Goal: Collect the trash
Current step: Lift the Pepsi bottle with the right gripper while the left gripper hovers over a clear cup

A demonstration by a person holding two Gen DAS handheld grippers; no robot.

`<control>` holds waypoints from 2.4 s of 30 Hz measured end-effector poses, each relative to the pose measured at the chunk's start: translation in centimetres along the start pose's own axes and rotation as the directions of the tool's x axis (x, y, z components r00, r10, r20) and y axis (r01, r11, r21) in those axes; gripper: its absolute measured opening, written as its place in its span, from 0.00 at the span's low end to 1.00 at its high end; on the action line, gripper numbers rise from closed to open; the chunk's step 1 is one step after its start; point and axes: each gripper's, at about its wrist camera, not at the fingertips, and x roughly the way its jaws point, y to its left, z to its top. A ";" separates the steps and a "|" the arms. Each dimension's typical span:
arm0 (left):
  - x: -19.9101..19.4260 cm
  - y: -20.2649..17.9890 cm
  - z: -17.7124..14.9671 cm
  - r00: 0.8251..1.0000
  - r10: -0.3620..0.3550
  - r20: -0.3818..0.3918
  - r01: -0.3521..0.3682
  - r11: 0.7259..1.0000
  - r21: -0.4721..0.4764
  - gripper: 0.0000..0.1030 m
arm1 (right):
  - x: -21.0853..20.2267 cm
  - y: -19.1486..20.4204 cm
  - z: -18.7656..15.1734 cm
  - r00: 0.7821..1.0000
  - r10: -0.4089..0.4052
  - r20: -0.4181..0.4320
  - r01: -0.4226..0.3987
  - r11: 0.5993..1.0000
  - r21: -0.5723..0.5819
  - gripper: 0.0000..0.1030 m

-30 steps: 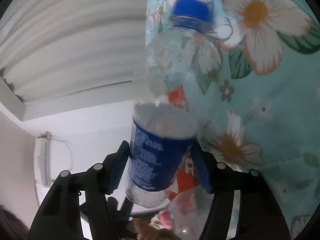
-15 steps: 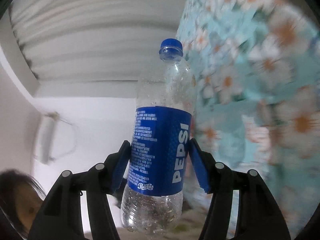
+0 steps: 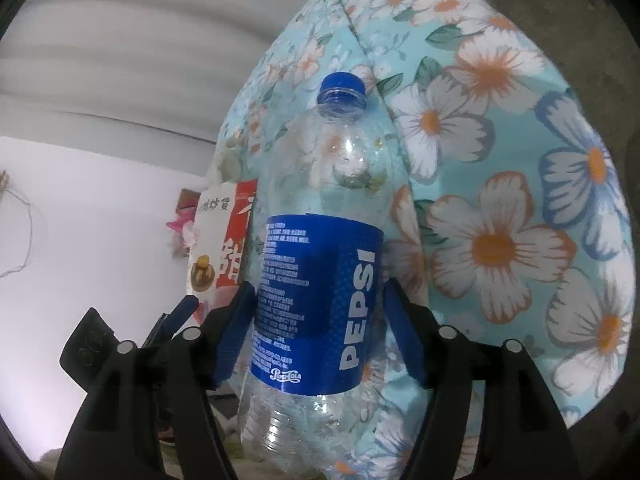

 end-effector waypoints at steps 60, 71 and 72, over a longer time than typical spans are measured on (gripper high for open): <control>2.6 -2.5 0.0 0.984 0.162 -0.067 -0.155 0.982 0.105 0.59 | 0.2 -0.3 -1.9 0.995 0.098 0.023 -0.099 0.994 0.050 0.56; 2.1 -2.7 0.0 0.985 0.168 -0.046 -0.163 0.981 0.106 0.59 | -1.0 -0.3 -2.4 0.993 0.109 0.040 -0.111 0.993 0.041 0.56; 2.1 -2.7 0.0 0.985 0.168 -0.045 -0.163 0.981 0.107 0.59 | -1.2 -0.3 -2.4 0.993 0.112 0.042 -0.114 0.993 0.041 0.56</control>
